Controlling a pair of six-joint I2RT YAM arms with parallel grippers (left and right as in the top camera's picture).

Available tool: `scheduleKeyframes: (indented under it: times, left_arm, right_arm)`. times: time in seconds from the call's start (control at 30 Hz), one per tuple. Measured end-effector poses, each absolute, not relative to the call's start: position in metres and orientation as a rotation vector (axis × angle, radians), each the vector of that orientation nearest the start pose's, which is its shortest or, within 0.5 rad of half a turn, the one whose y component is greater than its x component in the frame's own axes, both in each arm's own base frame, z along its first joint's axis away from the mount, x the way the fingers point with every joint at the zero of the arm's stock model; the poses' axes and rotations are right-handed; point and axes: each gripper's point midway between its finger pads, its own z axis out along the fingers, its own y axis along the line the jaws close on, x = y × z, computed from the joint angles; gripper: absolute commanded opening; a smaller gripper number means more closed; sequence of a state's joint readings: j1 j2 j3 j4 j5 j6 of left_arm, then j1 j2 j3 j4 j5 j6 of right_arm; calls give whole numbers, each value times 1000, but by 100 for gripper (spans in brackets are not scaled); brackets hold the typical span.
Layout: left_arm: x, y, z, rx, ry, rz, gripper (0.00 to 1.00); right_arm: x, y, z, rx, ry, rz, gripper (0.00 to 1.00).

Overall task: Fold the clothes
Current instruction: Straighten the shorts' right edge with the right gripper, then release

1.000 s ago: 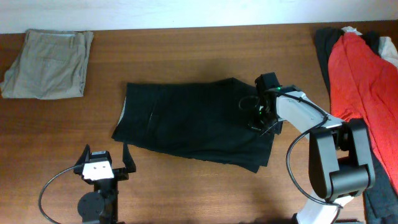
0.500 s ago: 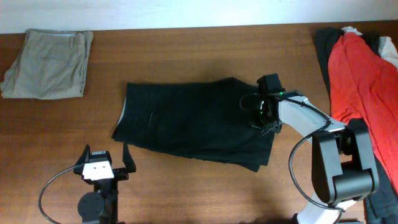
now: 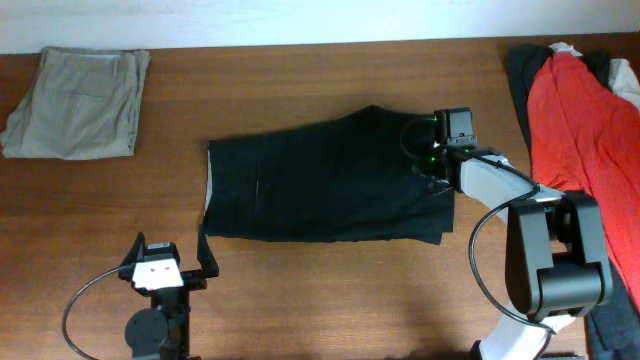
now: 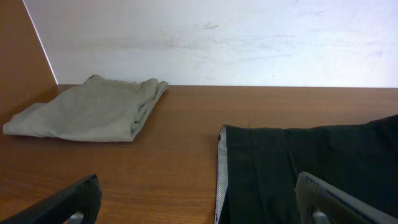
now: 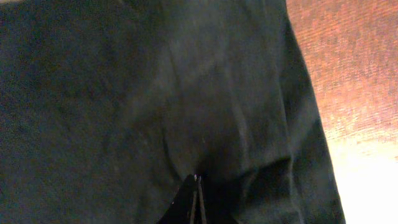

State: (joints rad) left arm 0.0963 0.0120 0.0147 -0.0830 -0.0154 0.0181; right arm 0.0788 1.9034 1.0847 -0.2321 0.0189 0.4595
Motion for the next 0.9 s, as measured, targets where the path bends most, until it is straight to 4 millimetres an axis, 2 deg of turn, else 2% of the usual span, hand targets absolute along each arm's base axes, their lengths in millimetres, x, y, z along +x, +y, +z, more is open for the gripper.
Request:
scheduleKeyframes:
  times: [0.13,0.2,0.27,0.4,0.47,0.57,0.67,0.83,0.9]
  left_arm:
    - [245,26,158,-76,1650,100,99]
    - [245,26,158,-76,1650,100,99]
    - [245,26,158,-76,1650,100,99]
    - [245,26,158,-76,1650,100,99]
    - [245,26,158,-77,1650,100,99]
    - [245,26,158,-76,1650,100,99]
    - [245,26,158,-76,1650,100,99]
    - [245,26,158,-76,1650,100,99]
    - [245,26,158,-76,1650,100,99]
  right_arm:
    - [443,31,14,497,2564,162,4]
    - [439,31,16,496,2609,145,4]
    - [437,30,26,501,2668,124,4]
    - [413,30,50,523,2839,82,4]
    - [388,31,45,535,2944,74,4]
    - [374,35,32,543,2992,96,4]
    - [355,39,9,549,3034,129,4]
    - [364,44,0,533,2979,194,4]
    - [382,46,0,515,2912,217,4]
